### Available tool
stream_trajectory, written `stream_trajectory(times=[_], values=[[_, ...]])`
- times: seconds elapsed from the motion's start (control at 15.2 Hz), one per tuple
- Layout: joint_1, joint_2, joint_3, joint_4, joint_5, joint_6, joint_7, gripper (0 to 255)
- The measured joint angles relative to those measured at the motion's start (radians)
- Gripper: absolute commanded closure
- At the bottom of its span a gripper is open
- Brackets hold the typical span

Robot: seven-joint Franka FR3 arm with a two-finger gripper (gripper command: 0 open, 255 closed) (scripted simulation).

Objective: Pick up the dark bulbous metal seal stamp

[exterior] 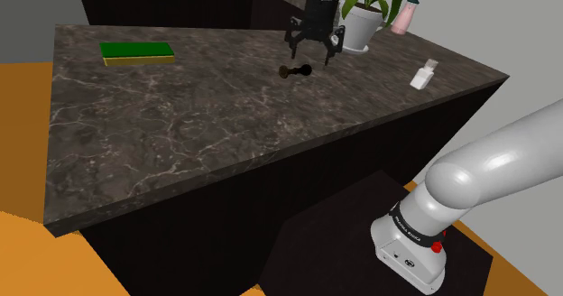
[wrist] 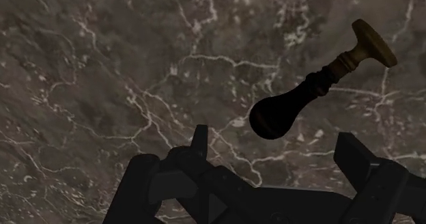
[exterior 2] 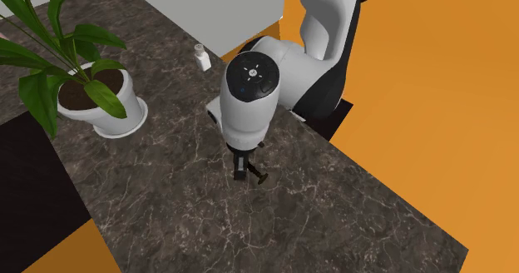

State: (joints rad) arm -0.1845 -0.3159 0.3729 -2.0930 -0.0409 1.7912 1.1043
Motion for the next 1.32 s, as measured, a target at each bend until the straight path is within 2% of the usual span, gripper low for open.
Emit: stream_trajectory(times=[0.33,0.4,1.06,1.32], values=[[0.001,0.013,0.009,-0.054,-0.004,0.064,0.021,0],[0.001,0.013,0.009,-0.058,-0.004,0.069,0.022,255],[0.002,0.011,0.01,-0.061,-0.003,0.074,0.023,255],[0.0,0.011,0.007,-0.026,-0.003,0.036,0.017,255]])
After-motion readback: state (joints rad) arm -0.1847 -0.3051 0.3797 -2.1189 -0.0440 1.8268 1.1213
